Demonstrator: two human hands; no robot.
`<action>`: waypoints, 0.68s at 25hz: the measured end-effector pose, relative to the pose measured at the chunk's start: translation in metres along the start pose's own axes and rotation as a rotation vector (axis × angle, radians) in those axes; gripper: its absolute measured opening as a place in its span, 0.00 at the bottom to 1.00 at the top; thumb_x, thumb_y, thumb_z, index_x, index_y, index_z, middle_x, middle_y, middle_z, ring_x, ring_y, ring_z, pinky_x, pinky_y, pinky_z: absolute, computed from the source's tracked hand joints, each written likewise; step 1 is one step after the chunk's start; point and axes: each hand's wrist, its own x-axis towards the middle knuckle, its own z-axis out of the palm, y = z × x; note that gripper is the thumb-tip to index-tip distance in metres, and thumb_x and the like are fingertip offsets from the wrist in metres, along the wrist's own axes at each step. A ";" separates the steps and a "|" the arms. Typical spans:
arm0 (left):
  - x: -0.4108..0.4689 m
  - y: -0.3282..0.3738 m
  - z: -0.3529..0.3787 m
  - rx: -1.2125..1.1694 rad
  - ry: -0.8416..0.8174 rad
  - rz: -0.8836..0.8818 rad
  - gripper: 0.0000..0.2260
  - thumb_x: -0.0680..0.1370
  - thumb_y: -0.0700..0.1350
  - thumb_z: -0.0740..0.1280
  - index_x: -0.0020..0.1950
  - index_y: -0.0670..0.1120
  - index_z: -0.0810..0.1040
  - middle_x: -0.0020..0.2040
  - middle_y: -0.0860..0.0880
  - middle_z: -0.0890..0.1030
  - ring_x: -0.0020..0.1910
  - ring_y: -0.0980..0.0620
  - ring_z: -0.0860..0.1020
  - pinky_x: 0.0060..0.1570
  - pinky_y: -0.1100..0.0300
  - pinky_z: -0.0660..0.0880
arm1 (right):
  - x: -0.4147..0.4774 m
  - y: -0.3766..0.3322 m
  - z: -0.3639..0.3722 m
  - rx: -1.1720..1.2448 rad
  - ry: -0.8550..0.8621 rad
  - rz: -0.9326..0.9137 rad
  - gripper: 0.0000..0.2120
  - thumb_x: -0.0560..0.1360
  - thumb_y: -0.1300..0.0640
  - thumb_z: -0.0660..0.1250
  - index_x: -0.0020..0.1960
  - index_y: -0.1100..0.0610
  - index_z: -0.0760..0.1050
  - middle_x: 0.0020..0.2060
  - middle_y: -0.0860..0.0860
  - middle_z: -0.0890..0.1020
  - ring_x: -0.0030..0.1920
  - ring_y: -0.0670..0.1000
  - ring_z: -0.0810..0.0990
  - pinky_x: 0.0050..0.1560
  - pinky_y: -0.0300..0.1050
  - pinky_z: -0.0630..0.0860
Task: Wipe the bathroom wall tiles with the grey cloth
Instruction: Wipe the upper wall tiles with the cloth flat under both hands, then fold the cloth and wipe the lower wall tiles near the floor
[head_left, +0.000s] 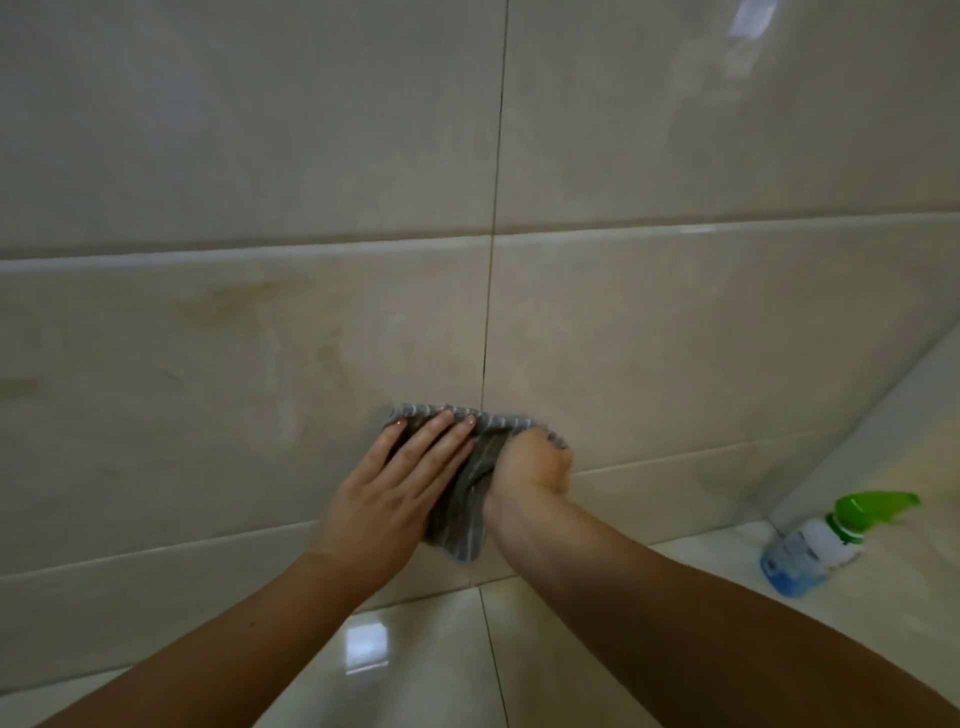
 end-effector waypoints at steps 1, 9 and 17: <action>0.002 -0.002 -0.009 -0.026 -0.012 0.002 0.29 0.79 0.46 0.56 0.79 0.41 0.58 0.81 0.42 0.53 0.80 0.43 0.51 0.78 0.44 0.43 | -0.006 -0.001 -0.006 0.028 -0.126 0.022 0.18 0.78 0.55 0.60 0.65 0.60 0.72 0.62 0.62 0.76 0.56 0.62 0.79 0.58 0.59 0.77; 0.027 -0.003 -0.117 -1.160 -0.355 -0.397 0.39 0.77 0.56 0.69 0.81 0.53 0.52 0.81 0.58 0.45 0.79 0.59 0.45 0.78 0.57 0.52 | -0.068 -0.084 -0.081 0.039 -0.679 0.043 0.11 0.78 0.68 0.61 0.58 0.73 0.74 0.54 0.69 0.79 0.48 0.61 0.81 0.46 0.53 0.81; 0.047 0.002 -0.208 -2.644 -0.420 -1.089 0.29 0.77 0.63 0.61 0.63 0.41 0.80 0.57 0.37 0.81 0.52 0.39 0.81 0.55 0.44 0.77 | -0.160 -0.115 -0.142 -0.232 -0.972 -0.327 0.12 0.79 0.57 0.63 0.58 0.62 0.78 0.50 0.59 0.83 0.52 0.54 0.83 0.54 0.45 0.79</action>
